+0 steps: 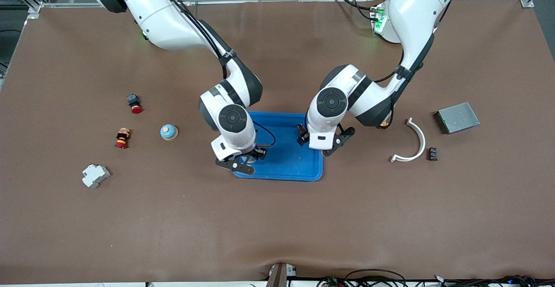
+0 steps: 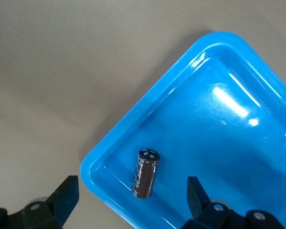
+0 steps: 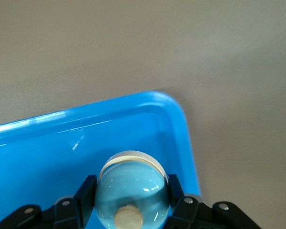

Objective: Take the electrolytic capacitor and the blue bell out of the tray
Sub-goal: 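Grasp the second bell with the right gripper while the left gripper grasps the capacitor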

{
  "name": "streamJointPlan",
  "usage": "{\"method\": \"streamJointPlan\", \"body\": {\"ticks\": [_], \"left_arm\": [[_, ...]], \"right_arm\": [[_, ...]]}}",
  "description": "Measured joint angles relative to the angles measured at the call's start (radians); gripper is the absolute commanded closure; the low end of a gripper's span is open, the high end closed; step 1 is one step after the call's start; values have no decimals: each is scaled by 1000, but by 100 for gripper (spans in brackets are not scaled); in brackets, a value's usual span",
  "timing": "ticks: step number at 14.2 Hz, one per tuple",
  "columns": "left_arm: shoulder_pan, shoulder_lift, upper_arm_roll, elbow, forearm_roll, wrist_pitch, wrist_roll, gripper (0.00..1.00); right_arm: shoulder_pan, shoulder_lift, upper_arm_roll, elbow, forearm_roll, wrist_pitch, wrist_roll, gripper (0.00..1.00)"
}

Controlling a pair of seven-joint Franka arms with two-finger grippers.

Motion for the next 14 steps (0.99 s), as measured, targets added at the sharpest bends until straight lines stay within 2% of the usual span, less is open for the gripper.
{"method": "streamJointPlan", "body": {"ticks": [5, 8, 14], "left_arm": [[-47, 45, 1, 0, 16, 74, -78, 0], [-77, 70, 2, 1, 65, 99, -149, 0], [-84, 88, 6, 0, 75, 104, -165, 0]], "right_arm": [[-108, -91, -6, -114, 0, -11, -229, 100], [-176, -141, -6, -205, 1, 18, -360, 100], [-286, -202, -9, -345, 1, 119, -575, 100]]}}
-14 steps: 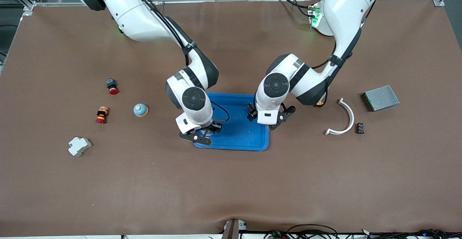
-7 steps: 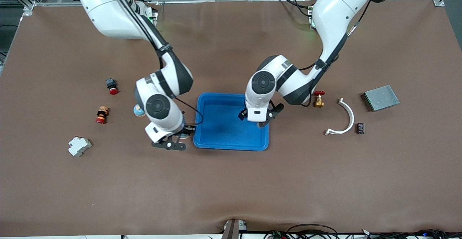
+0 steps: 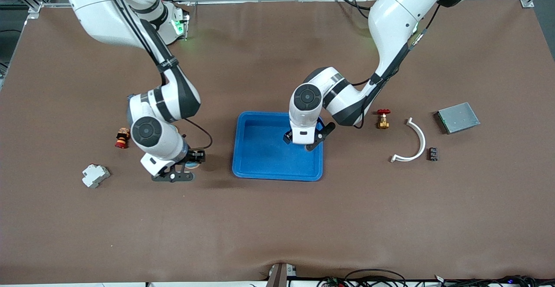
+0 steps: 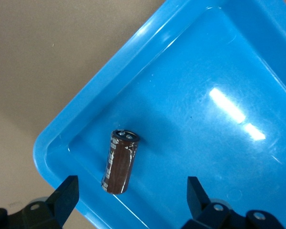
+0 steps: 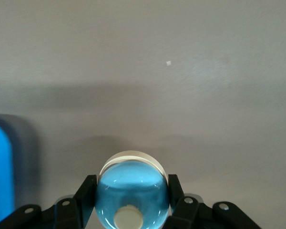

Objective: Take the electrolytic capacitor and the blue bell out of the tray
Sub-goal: 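Grasp the second bell with the right gripper while the left gripper grasps the capacitor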

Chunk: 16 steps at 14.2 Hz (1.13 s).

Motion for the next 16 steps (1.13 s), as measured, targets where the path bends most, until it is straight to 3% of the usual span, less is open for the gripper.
{"method": "streamJointPlan", "body": {"ticks": [9, 16], "left_arm": [[0, 35, 0, -7, 25, 0, 0, 0], [-5, 53, 0, -7, 39, 24, 0, 0]], "right_arm": [[-165, -1, -2, -135, 0, 181, -300, 100], [-203, 0, -2, -202, 0, 292, -371, 100]]}}
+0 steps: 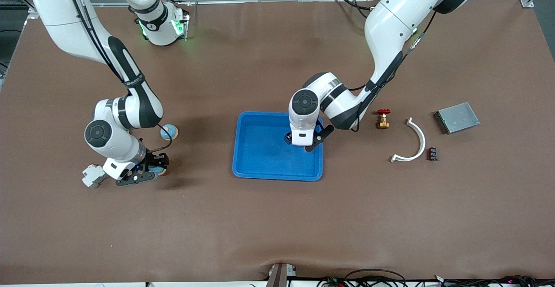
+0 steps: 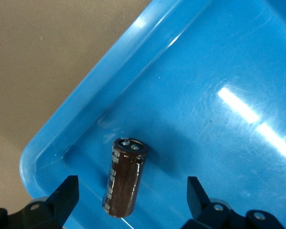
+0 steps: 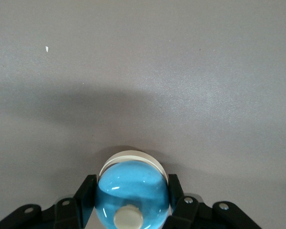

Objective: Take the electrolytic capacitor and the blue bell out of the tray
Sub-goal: 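Grasp the second bell with the right gripper while the left gripper grasps the capacitor, then lift the bell with the right gripper while the left gripper lifts the capacitor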

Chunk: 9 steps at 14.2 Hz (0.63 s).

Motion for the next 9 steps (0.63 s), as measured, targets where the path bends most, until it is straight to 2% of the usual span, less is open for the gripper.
{"method": "streamJointPlan", "body": {"ticks": [7, 8, 9], "left_arm": [[-4, 20, 0, 0, 12, 16, -3, 0], [-5, 24, 0, 0, 17, 16, -12, 4], [-7, 27, 0, 0, 30, 17, -30, 20]], "right_arm": [[0, 14, 1, -29, 0, 60, -2, 100], [0, 15, 1, -30, 0, 64, -3, 100], [0, 16, 1, -30, 0, 65, -3, 100]]}}
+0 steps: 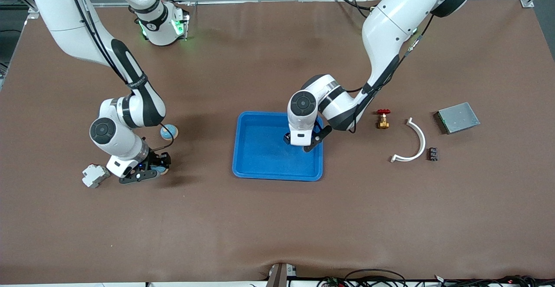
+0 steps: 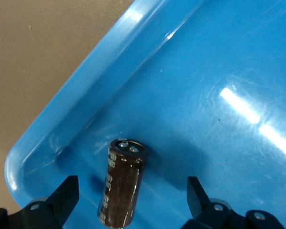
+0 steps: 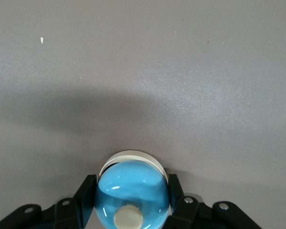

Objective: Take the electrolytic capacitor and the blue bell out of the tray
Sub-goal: 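Lift the bell with the right gripper while the left gripper lifts the capacitor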

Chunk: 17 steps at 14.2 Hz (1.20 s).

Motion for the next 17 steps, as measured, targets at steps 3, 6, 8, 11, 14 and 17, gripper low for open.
{"method": "streamJointPlan", "body": {"ticks": [3, 6, 8, 11, 14, 17], "left_arm": [[-7, 5, 0, 1, 37, 4, -31, 58], [-8, 5, 0, 10, 44, 8, -32, 67], [-12, 5, 0, 12, 79, 6, -31, 90], [-22, 4, 0, 15, 109, -10, -32, 100], [-23, 0, 3, 18, 118, -29, -32, 100], [-20, -26, 7, 28, 121, -71, -30, 100]], "right_arm": [[-10, 1, 5, 0, 14, 1, 0, 1], [-30, 7, 16, 0, 25, 2, 0, 0], [-33, 12, 18, 0, 25, 8, 0, 0], [-33, 12, 25, 9, 25, 9, 0, 0], [-33, 12, 27, 31, 25, -16, 0, 0], [-33, 11, 30, 83, 25, -96, 0, 0]]}}
